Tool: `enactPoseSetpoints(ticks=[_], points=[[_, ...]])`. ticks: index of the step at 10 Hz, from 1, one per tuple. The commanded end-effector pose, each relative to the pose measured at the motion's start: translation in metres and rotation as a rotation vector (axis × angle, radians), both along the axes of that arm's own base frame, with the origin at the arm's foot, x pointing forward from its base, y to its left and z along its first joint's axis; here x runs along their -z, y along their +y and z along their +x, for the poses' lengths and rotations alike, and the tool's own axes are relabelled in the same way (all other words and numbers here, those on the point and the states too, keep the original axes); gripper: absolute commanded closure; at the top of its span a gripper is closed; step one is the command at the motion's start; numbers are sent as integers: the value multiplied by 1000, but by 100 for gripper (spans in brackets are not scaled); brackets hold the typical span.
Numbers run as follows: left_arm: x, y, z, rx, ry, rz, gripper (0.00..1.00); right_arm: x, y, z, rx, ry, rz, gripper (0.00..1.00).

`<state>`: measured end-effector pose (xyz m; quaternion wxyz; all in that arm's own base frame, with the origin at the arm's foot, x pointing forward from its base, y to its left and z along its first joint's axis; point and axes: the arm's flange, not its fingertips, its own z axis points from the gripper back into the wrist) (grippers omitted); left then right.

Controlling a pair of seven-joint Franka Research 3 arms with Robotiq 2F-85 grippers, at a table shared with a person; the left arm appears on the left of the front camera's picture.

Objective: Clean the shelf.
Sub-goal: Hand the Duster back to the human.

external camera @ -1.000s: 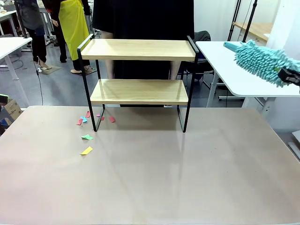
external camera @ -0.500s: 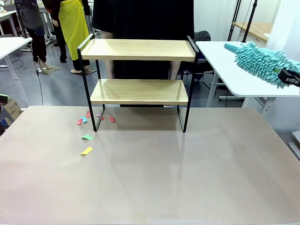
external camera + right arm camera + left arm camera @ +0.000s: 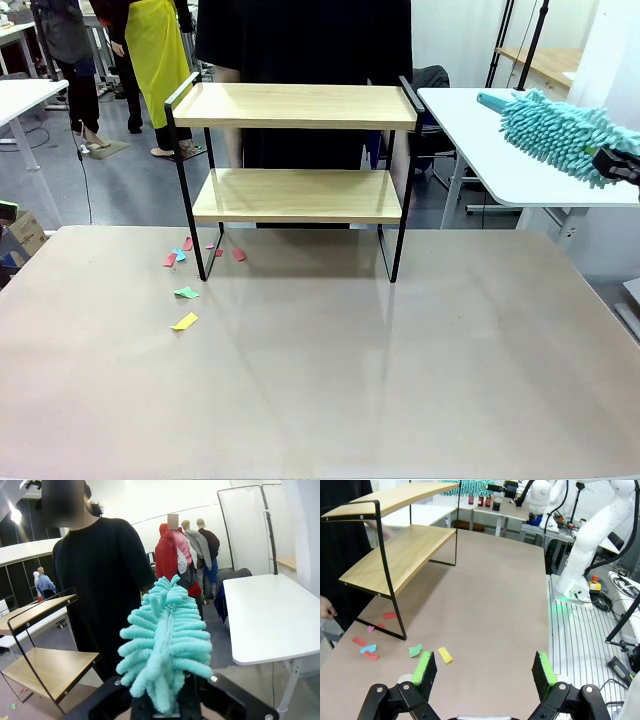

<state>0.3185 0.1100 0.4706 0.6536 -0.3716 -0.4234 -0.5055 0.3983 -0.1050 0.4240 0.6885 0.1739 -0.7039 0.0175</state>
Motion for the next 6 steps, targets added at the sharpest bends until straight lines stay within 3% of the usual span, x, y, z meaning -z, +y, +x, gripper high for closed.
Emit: enactPoseSetpoints(ticks=[1, 6], points=[[-1, -2, -1, -1, -20, -26, 0, -3, 0, 0, -4, -7, 12, 85], [-1, -2, -1, -1, -20, -26, 0, -3, 0, 0, -4, -7, 12, 85]])
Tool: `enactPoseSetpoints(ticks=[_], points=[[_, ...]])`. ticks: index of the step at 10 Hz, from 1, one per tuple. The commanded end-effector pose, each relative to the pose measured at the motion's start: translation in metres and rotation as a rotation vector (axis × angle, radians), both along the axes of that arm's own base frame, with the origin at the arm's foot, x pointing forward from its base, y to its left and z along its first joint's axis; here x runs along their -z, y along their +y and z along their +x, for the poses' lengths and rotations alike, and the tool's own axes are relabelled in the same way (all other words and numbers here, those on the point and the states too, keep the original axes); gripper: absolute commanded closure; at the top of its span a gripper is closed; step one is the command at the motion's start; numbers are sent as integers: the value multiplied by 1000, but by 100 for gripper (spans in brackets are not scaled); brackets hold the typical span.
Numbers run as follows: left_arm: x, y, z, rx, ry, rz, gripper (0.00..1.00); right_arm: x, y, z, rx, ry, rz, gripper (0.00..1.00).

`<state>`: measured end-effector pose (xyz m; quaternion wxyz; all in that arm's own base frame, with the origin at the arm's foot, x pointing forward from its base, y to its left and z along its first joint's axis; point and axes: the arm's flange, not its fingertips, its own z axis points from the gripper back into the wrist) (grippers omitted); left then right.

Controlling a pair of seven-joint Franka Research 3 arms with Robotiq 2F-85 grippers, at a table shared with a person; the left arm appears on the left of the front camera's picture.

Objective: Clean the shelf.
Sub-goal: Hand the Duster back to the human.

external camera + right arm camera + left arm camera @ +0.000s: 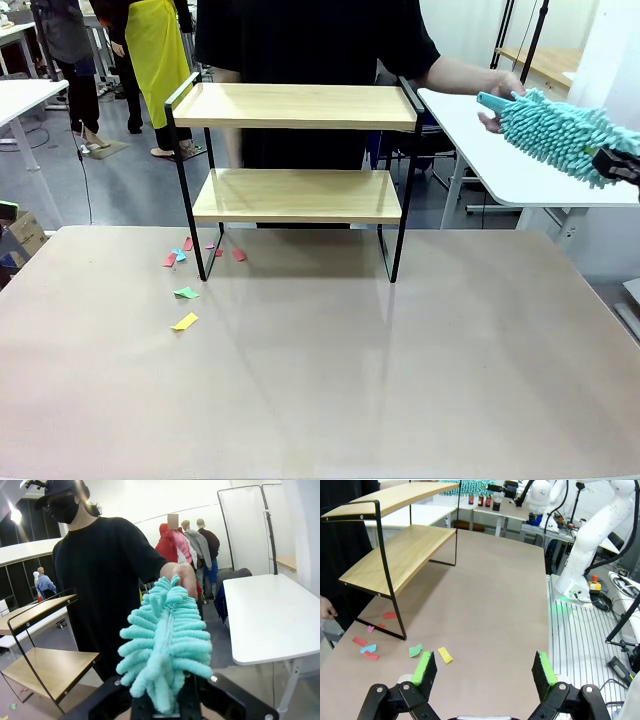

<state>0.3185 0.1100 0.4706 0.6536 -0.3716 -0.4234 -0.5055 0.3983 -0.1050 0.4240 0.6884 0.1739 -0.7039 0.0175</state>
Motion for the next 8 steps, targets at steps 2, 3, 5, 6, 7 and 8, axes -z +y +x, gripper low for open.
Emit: enactPoseSetpoints(ticks=[2, 3, 5, 6, 7, 8], points=[[-1, -2, -1, -1, -20, -26, 0, -3, 0, 0, -4, -7, 12, 85], [-1, -2, -1, -1, -20, -26, 0, -3, 0, 0, -4, -7, 12, 85], [-1, -2, -1, -1, -20, -26, 0, -3, 0, 0, -4, -7, 12, 85], [-1, -2, -1, -1, -20, -26, 0, -3, 0, 0, -4, -7, 12, 85], [-1, -2, -1, -1, -20, -26, 0, 0, 0, 0, -1, -2, 0, 30], [-1, -2, -1, -1, -20, -26, 0, -2, 0, -3, -15, 6, 0, 28]])
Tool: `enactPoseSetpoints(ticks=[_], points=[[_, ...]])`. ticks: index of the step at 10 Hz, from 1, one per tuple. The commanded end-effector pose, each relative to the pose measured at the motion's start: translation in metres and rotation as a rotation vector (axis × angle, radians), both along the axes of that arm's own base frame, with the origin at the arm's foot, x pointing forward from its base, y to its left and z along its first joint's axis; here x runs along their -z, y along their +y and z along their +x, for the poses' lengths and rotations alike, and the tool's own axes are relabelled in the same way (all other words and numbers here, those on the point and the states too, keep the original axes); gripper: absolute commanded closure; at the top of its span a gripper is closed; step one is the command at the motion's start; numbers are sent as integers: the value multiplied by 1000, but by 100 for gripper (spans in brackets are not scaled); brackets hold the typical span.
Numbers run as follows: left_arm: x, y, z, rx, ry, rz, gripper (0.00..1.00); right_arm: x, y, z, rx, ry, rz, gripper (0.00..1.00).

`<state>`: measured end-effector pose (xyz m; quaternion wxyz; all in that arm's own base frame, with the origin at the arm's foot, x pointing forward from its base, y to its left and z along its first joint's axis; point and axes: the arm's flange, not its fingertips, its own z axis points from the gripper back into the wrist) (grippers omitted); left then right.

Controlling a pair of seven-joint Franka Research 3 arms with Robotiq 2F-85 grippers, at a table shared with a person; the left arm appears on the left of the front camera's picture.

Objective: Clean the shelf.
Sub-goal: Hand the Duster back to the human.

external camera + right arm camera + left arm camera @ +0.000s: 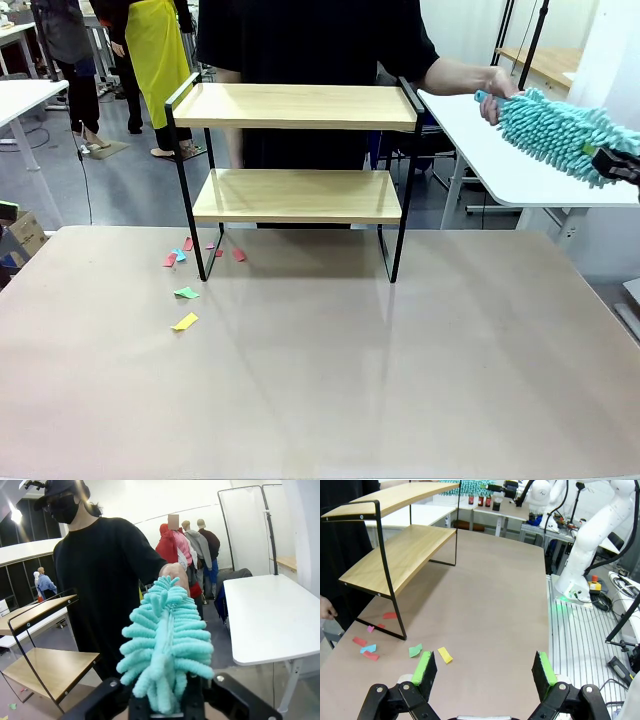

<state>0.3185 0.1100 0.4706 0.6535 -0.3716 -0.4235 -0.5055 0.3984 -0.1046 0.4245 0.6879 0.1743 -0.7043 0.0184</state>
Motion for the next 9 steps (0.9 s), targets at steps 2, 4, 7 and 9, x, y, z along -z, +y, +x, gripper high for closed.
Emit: enactPoseSetpoints(ticks=[2, 4, 7, 9], points=[[-1, -2, -1, -1, -20, -26, 0, -9, -1, -4, -15, 8, 10, 0], [-1, -2, -1, -1, -20, -26, 0, -25, -4, -11, -50, 3, 74, 3], [-1, -2, -1, -1, -20, -26, 0, -85, -30, -22, -40, -98, 289, 0], [-1, -2, -1, -1, -20, -26, 0, -122, -67, -25, 25, -193, 474, 0]])
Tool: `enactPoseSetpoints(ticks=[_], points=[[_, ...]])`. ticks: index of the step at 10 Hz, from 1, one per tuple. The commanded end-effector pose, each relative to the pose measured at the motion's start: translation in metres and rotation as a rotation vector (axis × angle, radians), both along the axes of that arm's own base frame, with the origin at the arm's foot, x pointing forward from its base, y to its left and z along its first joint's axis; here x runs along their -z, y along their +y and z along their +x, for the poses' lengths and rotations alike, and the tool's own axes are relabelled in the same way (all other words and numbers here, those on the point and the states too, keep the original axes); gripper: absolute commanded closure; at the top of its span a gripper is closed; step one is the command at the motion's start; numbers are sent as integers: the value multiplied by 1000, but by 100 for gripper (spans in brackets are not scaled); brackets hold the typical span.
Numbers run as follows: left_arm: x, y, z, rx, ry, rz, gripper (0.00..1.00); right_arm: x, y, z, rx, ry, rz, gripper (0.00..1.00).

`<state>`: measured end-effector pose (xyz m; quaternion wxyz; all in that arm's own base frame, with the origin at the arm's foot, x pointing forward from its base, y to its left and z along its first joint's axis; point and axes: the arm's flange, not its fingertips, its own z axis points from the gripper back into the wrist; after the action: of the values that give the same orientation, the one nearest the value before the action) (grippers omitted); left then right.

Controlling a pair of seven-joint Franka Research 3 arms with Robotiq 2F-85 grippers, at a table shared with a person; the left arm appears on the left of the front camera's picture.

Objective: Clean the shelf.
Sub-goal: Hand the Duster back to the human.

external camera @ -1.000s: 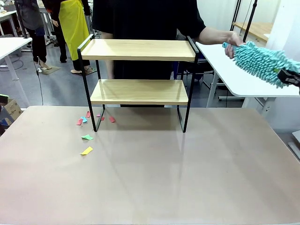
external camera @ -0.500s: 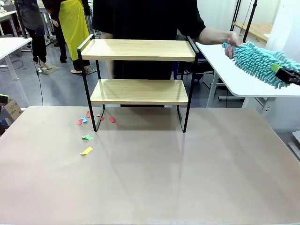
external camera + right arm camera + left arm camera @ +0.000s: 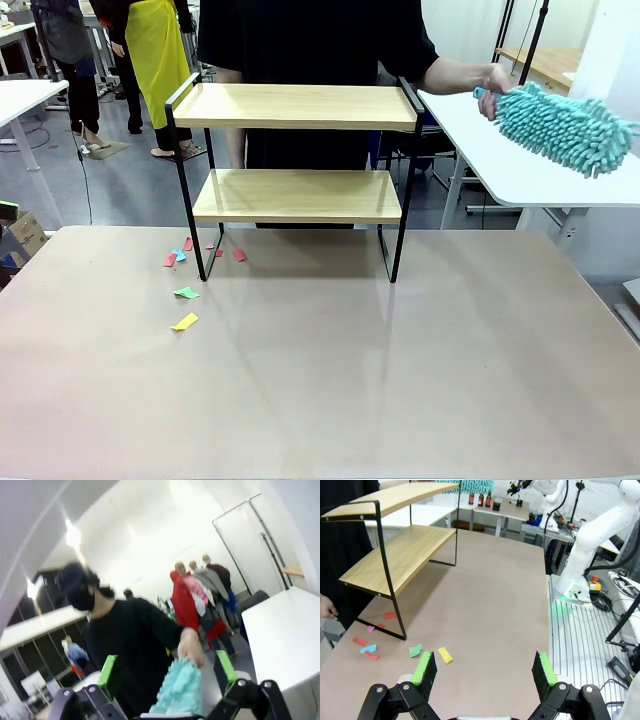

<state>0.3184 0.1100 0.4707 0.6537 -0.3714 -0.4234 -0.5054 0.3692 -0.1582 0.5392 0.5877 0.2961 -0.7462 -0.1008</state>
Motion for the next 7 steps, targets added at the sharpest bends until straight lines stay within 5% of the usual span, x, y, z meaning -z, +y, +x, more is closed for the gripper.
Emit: enactPoseSetpoints(ticks=[1, 5, 6, 7], points=[[-1, -2, -1, -1, -20, -26, 0, -19, -39, 2, 80, -76, 201, 0], [-1, -2, -1, -1, -20, -26, 0, -19, -103, -4, 206, -140, 425, 0], [-1, -2, -1, -1, -20, -26, 0, -14, -99, 4, 187, -89, 391, 0], [-1, -2, -1, -1, -20, -26, 0, -26, -128, -34, 212, -117, 393, 0]])
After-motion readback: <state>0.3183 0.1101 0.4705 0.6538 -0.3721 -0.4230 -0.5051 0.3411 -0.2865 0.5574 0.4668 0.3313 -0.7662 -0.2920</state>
